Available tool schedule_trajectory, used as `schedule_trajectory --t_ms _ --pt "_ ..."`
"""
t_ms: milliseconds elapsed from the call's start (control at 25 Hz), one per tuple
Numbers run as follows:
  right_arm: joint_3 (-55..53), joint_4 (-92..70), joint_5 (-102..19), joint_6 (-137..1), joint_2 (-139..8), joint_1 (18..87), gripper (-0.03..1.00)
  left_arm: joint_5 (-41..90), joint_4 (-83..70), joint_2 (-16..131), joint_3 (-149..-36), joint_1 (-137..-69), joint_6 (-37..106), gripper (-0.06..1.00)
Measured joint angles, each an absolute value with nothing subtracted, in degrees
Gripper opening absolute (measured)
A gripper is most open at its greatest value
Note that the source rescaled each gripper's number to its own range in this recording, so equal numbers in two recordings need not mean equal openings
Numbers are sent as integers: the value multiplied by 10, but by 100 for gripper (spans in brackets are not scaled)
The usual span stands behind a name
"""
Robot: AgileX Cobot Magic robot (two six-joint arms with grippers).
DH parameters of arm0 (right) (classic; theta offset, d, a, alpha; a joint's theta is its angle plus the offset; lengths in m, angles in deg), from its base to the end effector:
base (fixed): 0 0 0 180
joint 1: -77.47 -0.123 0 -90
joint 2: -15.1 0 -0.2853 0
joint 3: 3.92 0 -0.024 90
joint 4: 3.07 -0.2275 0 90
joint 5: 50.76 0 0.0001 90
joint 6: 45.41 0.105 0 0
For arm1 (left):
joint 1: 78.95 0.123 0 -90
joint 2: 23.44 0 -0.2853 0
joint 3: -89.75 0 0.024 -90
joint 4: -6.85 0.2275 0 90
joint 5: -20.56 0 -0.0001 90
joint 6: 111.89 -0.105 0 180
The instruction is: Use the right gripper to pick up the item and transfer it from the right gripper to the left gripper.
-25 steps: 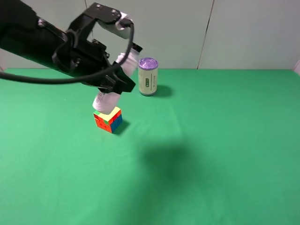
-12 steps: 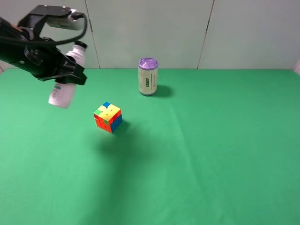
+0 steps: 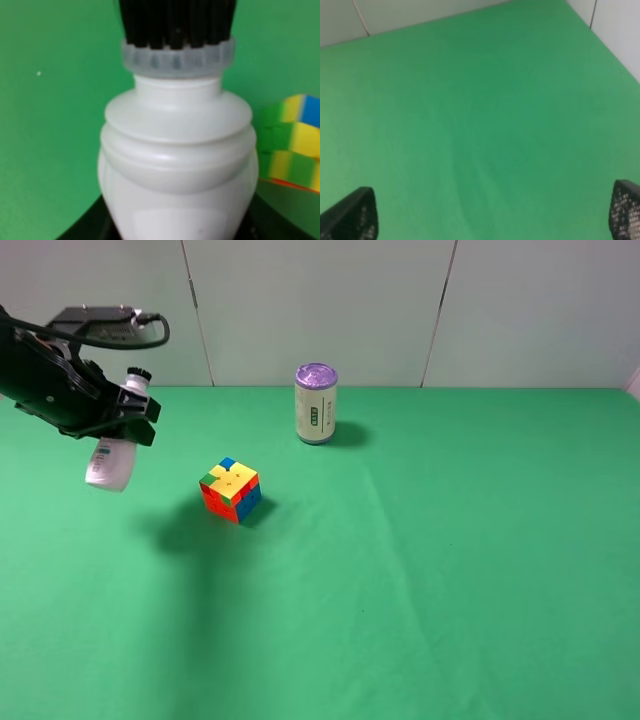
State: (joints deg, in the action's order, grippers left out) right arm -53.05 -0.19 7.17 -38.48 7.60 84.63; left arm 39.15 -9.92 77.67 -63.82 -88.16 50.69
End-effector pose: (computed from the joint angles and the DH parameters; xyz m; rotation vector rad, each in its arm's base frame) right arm -0.0111 -0.0031 0.2618 0.2458 1.9838 -0.0623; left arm 0.3038 -0.0591 0.1973 0.2729 2.5254 -0.1701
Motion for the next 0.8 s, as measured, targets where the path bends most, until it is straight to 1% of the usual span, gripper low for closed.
schedule_trajectory --t_ms 320,800 --pt "-530 -2 72 -385 76 846 100 324 -98 861 -638 -880 508 0" --pt "-530 -2 72 -385 76 846 100 316 -99 893 -638 -880 508 0"
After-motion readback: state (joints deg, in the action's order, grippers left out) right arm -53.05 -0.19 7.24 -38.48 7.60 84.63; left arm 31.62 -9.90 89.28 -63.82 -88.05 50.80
